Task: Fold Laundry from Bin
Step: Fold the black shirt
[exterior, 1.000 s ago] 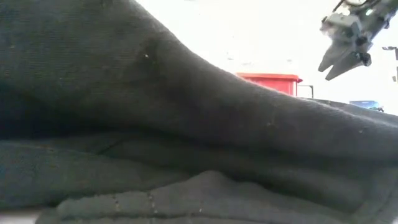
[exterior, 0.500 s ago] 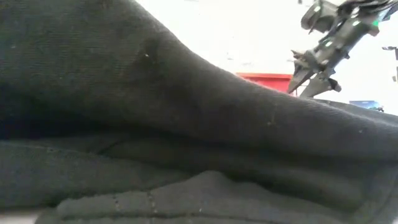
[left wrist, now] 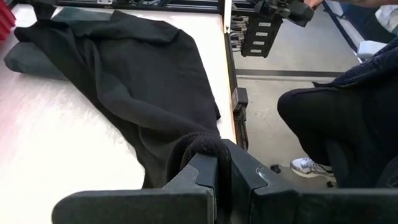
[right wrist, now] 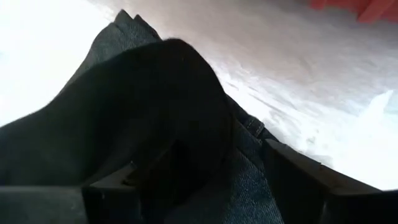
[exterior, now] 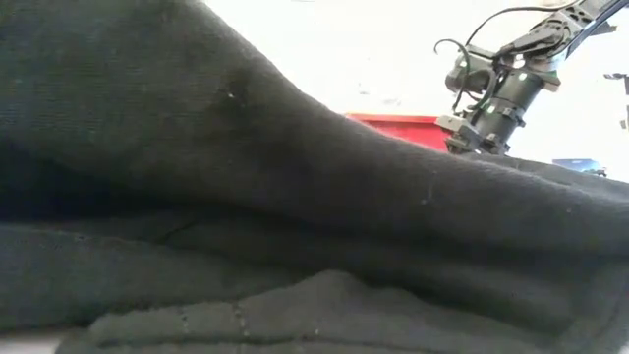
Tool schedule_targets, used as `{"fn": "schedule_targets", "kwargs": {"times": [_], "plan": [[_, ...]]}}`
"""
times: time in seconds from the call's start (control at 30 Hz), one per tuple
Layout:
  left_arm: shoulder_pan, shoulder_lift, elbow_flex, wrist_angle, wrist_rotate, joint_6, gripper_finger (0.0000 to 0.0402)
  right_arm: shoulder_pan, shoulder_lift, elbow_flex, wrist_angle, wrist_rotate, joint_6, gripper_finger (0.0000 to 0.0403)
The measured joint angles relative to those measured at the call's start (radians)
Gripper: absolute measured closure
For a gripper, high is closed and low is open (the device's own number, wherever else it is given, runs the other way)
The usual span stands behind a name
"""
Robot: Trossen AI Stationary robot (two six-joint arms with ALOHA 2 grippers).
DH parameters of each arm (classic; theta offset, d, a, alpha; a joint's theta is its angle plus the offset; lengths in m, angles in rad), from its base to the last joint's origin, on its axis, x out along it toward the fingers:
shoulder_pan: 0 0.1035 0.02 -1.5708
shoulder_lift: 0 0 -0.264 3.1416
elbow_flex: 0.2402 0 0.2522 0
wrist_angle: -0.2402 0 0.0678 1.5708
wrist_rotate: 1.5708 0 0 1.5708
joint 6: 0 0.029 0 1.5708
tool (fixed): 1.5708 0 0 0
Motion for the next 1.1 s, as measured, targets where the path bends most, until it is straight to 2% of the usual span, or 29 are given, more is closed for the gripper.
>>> {"fn": "schedule_targets", "kwargs": {"times": [0.1, 0.17, 0.27, 0.4, 0.43, 0.6, 0.83, 0.93, 1.1], "plan": [[0.000, 0.000, 0.000, 0.000, 0.000, 0.004, 0.0401, 0.000, 0.000, 0.000, -0.004, -0.007, -0.012, 0.0149], [0.000, 0.000, 0.000, 0.000, -0.003, 0.013, 0.0401, 0.000, 0.000, 0.000, -0.015, -0.014, -0.019, 0.0171], [0.000, 0.000, 0.000, -0.001, -0.015, 0.031, 0.0401, 0.000, 0.000, 0.000, -0.022, -0.023, -0.030, 0.0238], [0.000, 0.001, 0.000, -0.001, -0.037, 0.038, 0.0401, 0.005, -0.013, 0.000, -0.005, -0.064, -0.070, 0.0366], [0.000, 0.001, 0.000, -0.001, -0.039, 0.038, 0.0402, 0.009, -0.024, 0.003, 0.000, -0.066, -0.076, 0.0379], [0.000, 0.001, 0.000, 0.000, -0.056, 0.037, 0.0402, 0.013, -0.111, 0.072, -0.027, -0.073, -0.085, 0.0367], [0.000, 0.004, 0.000, 0.003, -0.061, 0.034, 0.0402, -0.002, -0.216, 0.129, -0.174, -0.058, -0.123, 0.0374], [0.000, 0.004, -0.011, 0.014, -0.064, 0.037, 0.0401, -0.001, -0.207, 0.105, -0.200, -0.048, -0.099, 0.0338], [0.000, 0.004, -0.026, 0.021, -0.061, 0.011, 0.0401, -0.011, -0.139, 0.084, -0.197, -0.034, -0.097, 0.0238]]}}
